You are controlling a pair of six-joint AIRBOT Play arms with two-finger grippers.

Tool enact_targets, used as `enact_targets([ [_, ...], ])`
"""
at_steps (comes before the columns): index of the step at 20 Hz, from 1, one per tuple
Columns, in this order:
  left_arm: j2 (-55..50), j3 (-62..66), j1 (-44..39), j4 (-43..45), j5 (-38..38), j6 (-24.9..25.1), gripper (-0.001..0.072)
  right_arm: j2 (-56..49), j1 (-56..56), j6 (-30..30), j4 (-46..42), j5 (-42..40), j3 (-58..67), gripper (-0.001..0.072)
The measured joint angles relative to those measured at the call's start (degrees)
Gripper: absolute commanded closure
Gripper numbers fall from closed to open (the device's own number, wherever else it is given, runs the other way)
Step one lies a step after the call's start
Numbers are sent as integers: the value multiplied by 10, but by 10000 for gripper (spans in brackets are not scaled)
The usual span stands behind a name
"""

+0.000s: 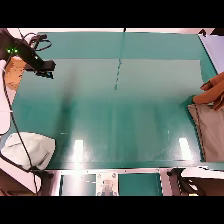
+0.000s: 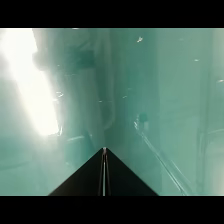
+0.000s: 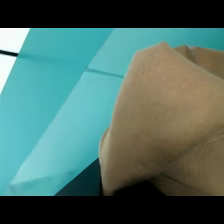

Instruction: Fold the shirts.

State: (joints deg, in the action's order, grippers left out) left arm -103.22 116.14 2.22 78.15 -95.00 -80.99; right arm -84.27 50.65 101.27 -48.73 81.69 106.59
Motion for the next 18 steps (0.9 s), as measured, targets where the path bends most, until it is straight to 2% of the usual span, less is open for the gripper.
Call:
enact_targets([
  [7, 0, 0, 0, -7, 0, -7, 687, 1, -5, 73, 37, -129, -6, 696],
  [10, 0, 0, -1, -9, 0, -11, 687, 8, -4, 136, -17, -117, -44, 697],
  [14, 0, 0, -1, -10, -2, -14, 687, 72, 7, 239, -130, -89, -165, 696],
  [18, 0, 0, -1, -11, -2, -14, 687, 145, 49, 291, -183, -83, -253, 695],
])
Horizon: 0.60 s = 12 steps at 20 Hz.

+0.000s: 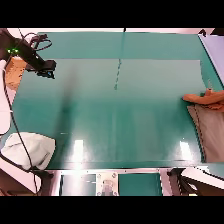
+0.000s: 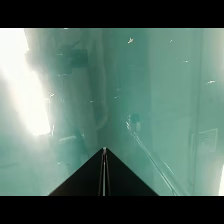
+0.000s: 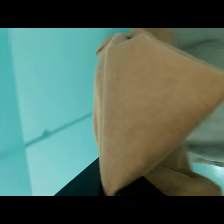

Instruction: Fold the shirts.

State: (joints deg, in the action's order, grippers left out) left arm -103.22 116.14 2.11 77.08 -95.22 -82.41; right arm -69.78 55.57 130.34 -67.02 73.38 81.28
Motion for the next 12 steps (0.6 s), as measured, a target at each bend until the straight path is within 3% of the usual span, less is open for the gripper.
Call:
enact_targets([
  [8, 0, 0, 0, 0, 1, 0, 687, 61, 49, 1, -31, 43, -33, 695],
  [12, 0, 0, 0, 0, 1, 0, 687, 66, 52, -10, -94, 89, -37, 694],
])
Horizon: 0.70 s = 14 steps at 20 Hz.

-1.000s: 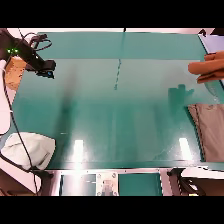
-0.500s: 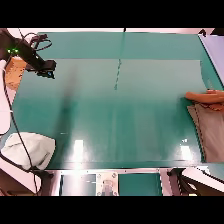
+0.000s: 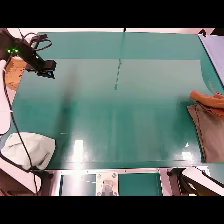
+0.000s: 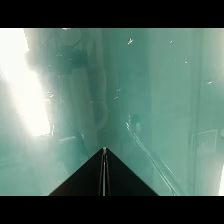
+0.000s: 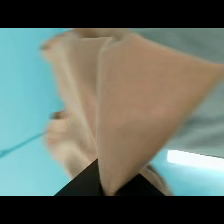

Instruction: Fold the shirts.

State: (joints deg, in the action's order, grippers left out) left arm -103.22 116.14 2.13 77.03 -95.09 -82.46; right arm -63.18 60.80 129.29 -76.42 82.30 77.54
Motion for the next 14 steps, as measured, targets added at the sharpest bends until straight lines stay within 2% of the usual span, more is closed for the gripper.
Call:
enact_targets([
  [6, 0, 0, 0, -2, 1, 0, 687, 1, 1, -28, -133, 25, -56, 693],
  [7, 0, 0, 0, -5, 0, 0, 687, 1, 1, -30, -145, 20, -78, 650],
  [8, 0, 0, 0, -6, 1, 0, 687, 1, 1, -31, -155, 14, -102, 485],
  [9, 0, 0, 0, -10, 0, 0, 687, 1, 1, -33, -163, 8, -127, 280],
  [10, 0, 0, 0, -11, 0, 0, 687, 0, 1, -35, -170, 1, -154, 173],
  [14, 0, 0, 0, -21, 1, 0, 687, 0, 1, -56, -183, -31, -217, 173],
])
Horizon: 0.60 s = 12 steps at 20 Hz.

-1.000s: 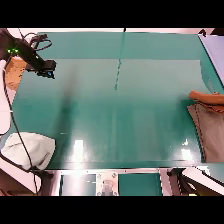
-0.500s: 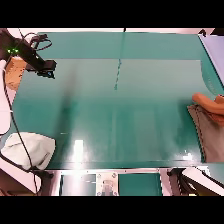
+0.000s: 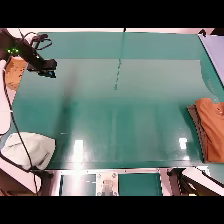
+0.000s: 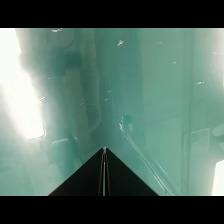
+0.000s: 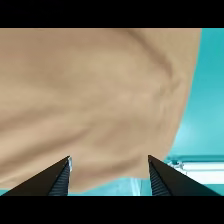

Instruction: Fold the shirts.

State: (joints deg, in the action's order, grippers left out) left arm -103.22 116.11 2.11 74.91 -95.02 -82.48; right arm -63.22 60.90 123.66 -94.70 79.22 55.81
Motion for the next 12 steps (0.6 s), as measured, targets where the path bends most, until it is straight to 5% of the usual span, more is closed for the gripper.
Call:
enact_targets([
  [3, 0, 0, 0, -3, 0, 0, 688, 0, -7, -45, 26, -17, 26, 202],
  [5, 2, 1, 0, -4, 0, 0, 689, 0, -26, -88, 71, -33, 57, 556],
  [6, 6, 1, 0, -4, -1, -2, 689, 0, -41, -108, 92, -41, 71, 666],
  [12, 56, -36, -35, -5, -2, -23, 689, 0, -211, -213, 164, -81, 70, 695],
])
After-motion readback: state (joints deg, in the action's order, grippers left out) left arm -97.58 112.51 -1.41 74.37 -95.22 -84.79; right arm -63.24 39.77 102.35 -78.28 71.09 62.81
